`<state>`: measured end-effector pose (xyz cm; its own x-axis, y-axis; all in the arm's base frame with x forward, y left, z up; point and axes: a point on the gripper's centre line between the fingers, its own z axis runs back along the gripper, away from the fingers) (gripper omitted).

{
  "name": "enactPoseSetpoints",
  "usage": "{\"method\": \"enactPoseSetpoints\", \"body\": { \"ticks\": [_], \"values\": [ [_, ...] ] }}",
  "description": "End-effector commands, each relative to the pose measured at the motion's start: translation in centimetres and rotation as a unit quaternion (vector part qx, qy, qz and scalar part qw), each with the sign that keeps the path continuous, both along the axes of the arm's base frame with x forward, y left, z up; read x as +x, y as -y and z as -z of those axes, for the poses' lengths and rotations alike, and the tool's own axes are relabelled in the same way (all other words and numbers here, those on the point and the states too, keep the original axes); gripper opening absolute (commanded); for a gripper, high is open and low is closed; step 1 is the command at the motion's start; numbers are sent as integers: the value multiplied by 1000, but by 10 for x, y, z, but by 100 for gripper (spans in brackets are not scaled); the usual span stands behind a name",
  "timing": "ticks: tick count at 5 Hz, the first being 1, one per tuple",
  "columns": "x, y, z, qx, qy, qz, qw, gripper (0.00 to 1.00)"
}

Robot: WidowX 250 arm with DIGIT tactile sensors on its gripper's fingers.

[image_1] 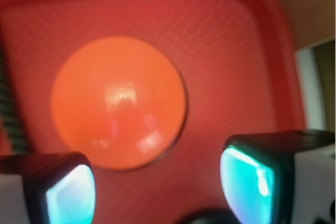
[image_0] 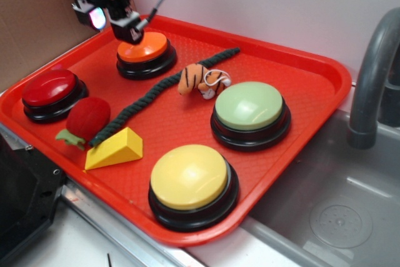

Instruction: Push the orange button.

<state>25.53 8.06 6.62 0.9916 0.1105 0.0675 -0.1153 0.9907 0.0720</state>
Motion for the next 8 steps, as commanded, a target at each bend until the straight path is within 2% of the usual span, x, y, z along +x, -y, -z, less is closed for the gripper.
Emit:
{"method": "enactPoseSetpoints", "body": {
  "ticks": [1,3,5,7,8],
  "values": [
    [7,5,7,-24,15,20,999,100],
    [7,5,9,-23,11,18,1000,100],
    [9,0,23,-11,-9,11,1000,100],
    [0,10,-23,1,31,15,999,100],
    [-9,13,-46,3,38,11,999,100]
  ]
}}
